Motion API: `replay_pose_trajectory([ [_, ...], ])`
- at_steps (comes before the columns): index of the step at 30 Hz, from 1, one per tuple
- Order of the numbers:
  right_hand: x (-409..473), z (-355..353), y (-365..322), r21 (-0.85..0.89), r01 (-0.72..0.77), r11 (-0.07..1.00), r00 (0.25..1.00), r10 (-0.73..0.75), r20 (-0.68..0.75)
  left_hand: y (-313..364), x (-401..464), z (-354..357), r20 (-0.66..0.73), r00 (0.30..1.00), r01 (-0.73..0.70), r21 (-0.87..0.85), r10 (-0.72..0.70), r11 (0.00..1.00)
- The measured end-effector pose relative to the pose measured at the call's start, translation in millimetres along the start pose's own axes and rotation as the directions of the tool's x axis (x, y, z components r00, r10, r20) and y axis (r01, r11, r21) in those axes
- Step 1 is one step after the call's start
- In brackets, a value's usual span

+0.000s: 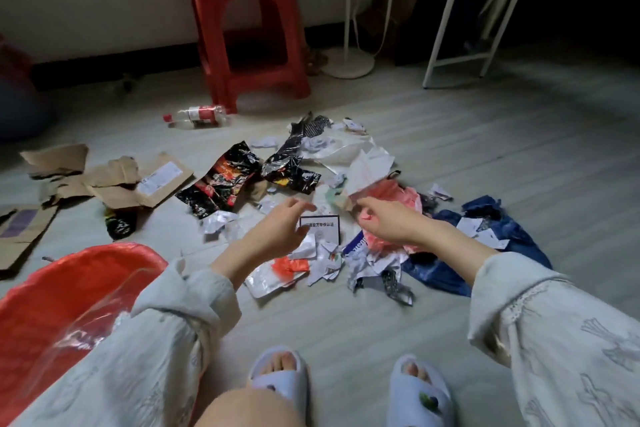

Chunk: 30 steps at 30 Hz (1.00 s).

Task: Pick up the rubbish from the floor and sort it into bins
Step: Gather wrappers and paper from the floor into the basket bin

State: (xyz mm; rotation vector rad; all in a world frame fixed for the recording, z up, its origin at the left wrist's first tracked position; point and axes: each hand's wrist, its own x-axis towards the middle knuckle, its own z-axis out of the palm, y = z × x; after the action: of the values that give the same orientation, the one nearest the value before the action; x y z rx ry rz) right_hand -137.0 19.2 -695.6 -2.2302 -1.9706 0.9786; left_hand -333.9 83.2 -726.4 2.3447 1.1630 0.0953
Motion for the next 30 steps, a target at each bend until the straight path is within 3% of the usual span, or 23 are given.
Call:
replay_pose_trajectory([
  [9,72.0,114.3,151.0,-0.073,-0.2,0.977,0.957,0.211,0.198,-22.7,90.5,156.5,0.314,0.948,-0.085,0.078,0.057,0.993],
  [16,97.8,161.0,181.9,-0.146,-0.141,0.979,0.972,0.164,0.168,-38.9,118.8,222.8,0.455,0.881,-0.268,0.256,0.129,0.929],
  [20,106.1,173.0,193.1,-0.249,-0.154,0.956,0.949,0.213,0.231,-30.7,134.1,241.2,0.571,0.813,-0.349,0.327,0.111,0.878],
  [25,93.7,192.7,187.9,-0.243,-0.087,0.966,0.984,0.122,0.129,-24.8,121.8,254.7,0.521,0.841,-0.391,0.403,0.143,0.828],
  [30,84.8,204.3,186.5,-0.242,-0.075,0.967,0.992,0.097,0.083,-35.4,106.5,266.7,0.449,0.83,-0.488,0.299,0.331,0.82],
])
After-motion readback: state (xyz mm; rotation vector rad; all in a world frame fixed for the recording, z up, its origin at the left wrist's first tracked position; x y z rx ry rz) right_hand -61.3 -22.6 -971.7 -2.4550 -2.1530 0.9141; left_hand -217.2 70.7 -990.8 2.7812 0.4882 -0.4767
